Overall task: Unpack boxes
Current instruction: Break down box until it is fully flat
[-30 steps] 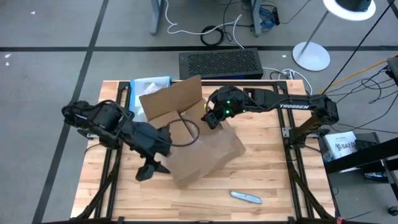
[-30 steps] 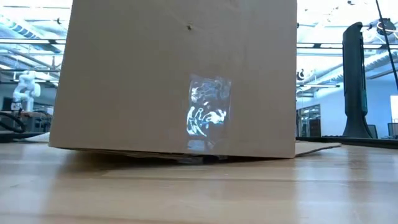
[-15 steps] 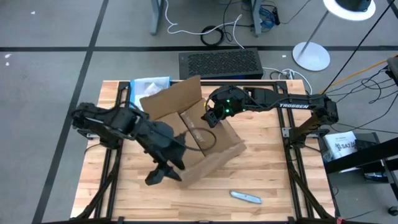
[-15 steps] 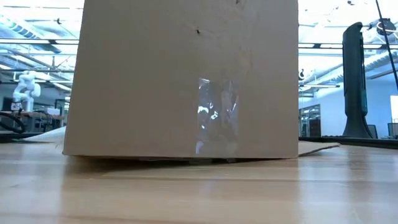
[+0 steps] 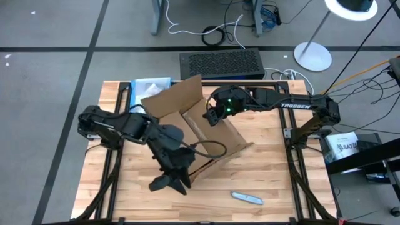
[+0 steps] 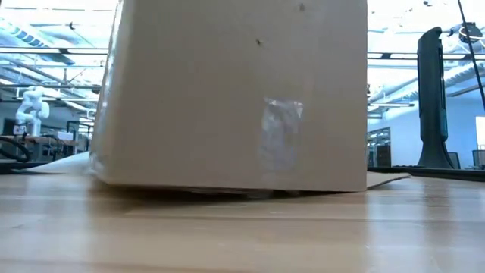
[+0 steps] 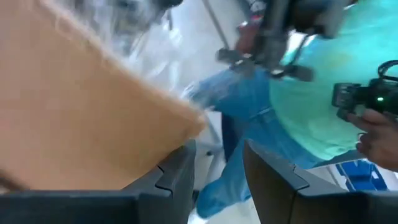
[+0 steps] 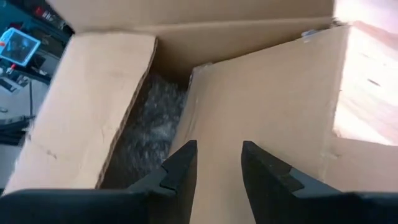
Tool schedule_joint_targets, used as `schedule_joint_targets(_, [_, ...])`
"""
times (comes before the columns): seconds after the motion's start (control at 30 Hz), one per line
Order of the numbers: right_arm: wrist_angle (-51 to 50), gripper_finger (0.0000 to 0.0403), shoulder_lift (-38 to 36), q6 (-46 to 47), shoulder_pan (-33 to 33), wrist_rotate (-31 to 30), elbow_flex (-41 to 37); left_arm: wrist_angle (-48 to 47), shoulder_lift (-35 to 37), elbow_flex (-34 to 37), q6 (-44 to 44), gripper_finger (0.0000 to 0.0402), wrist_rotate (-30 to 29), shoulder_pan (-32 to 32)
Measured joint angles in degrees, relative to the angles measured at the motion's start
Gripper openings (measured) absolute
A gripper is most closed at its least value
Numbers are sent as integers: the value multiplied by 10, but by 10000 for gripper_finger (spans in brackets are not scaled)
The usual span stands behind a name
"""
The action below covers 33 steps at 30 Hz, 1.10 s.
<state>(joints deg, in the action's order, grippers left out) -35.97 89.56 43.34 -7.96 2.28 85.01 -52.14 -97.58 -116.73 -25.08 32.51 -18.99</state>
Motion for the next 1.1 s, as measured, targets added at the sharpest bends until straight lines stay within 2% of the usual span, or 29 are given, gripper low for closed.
schedule_joint_targets(0.1, [2,118,0,3,0,-3,0,-31,-19,0,0,140,4,12])
schedule_joint_targets(0.5, [6,118,0,6,0,-9,0,-4,-112,0,45,140,69,39])
schedule_joint_targets(0.63, [1,118,-7,-8,0,12,0,-9,-135,0,46,140,94,47])
schedule_joint_targets(0.77, [-34,117,-35,-19,19,7,-4,0,-136,0,58,140,93,48])
schedule_joint_targets(0.97, [-89,93,-91,-25,57,-26,-2,-16,-131,0,62,140,69,57])
schedule_joint_targets(1.1, [-134,85,-92,0,81,-4,-2,-21,-130,0,64,140,71,65])
